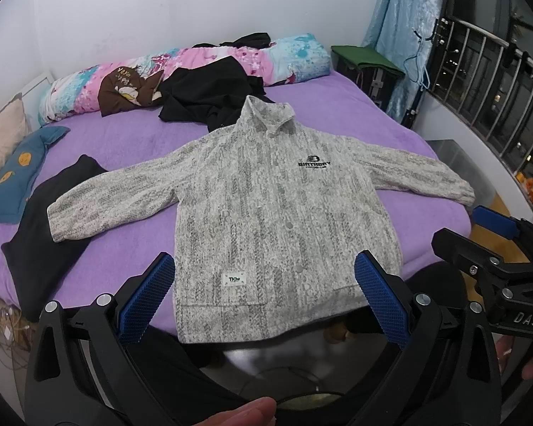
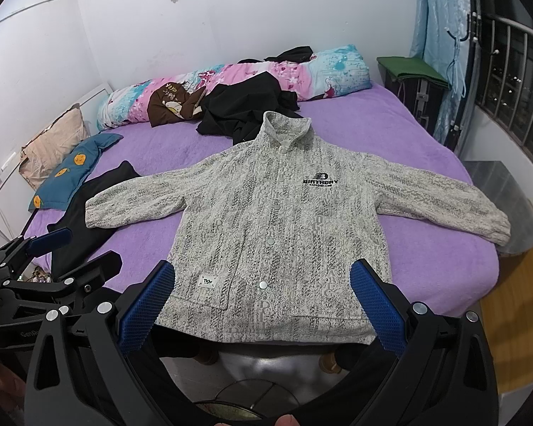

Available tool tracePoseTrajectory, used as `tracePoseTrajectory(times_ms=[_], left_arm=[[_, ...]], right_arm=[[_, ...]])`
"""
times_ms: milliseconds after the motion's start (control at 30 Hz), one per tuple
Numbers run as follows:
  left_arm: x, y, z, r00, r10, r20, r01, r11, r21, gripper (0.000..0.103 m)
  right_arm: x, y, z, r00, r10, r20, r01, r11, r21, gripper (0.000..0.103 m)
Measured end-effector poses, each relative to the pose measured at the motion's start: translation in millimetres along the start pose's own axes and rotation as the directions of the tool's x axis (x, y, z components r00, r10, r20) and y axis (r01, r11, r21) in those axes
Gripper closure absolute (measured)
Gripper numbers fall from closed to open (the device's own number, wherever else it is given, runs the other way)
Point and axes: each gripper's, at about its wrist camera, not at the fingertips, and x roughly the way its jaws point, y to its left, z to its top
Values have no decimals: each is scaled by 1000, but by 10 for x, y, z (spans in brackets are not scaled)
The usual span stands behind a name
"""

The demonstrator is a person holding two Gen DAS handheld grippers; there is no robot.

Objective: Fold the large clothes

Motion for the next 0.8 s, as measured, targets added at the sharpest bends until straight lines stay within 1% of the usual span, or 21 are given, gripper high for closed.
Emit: tracePoseTrajectory(times_ms=[800], left_arm=[[-78,22,63,1000,-6,-2,6,1000,-7,6]], right_arm=[[13,9,-6,1000,0,2,0,1000,-4,6]])
